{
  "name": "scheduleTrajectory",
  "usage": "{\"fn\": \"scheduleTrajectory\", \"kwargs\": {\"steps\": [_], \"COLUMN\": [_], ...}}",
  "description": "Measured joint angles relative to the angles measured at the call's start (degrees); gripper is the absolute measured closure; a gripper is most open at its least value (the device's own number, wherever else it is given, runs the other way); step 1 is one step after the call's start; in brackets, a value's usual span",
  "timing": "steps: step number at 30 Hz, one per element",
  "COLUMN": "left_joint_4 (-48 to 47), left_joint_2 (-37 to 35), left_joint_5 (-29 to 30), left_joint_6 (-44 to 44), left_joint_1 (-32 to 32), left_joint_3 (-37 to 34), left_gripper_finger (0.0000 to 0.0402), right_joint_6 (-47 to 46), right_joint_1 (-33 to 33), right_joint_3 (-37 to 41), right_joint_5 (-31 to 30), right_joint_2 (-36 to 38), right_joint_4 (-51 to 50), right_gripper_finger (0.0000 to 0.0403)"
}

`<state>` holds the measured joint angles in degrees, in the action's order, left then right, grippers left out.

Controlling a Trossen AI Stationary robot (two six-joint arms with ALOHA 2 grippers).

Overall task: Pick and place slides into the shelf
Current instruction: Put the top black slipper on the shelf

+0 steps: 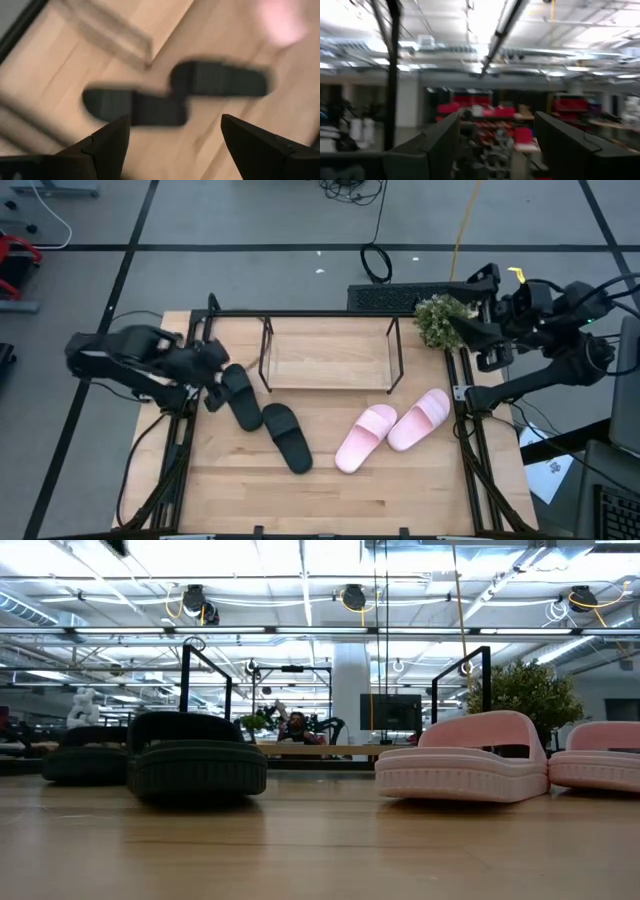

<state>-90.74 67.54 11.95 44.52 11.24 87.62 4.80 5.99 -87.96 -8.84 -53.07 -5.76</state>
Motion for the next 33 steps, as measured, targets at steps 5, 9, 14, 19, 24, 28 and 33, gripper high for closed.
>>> {"fn": "scheduleTrajectory", "kwargs": {"steps": [5, 9, 14, 19, 24, 28, 33], "left_joint_4": [0.64, 1.34, 3.55, 16.16, 18.7, 16.98, 16.86], "left_joint_2": [1.9, 1.88, 2.2, 2.25, 4.78, 7.48, 10.47], "left_joint_5": [-2.09, -2.95, -4.91, -3.0, 2.4, 7.28, 10.98], "left_joint_6": [6.8, 14.5, 20.5, 17.25, 14.99, 15.76, 15.32], "left_joint_1": [3.65, 7.01, 10.2, 12.41, 13.27, 13.22, 13.23], "left_joint_3": [-6.08, -12.61, -20.07, -26.16, -30.46, -32.45, -34.43], "left_gripper_finger": [0.0094, 0.0094, 0.0094, 0.0094, 0.0094, 0.0094, 0.0094], "right_joint_6": [2.46, 3.75, 5.92, 8.0, 8.08, 8.0, 7.91], "right_joint_1": [-0.01, -0.01, -0.01, -0.01, -0.01, -0.01, -0.01], "right_joint_3": [0.0, 0.0, 0.0, 0.02, 0.04, 0.07, 0.07], "right_joint_5": [-4.89, -4.93, -4.9, -4.9, -4.9, -4.9, -4.9], "right_joint_2": [1.63, 2.3, 2.4, 2.37, 2.17, 2.12, 2.02], "right_joint_4": [-2.25, -2.53, -2.68, -2.74, -3.14, -3.38, -3.56], "right_gripper_finger": [0.0156, 0.0156, 0.0156, 0.0156, 0.0156, 0.0156, 0.0156]}}
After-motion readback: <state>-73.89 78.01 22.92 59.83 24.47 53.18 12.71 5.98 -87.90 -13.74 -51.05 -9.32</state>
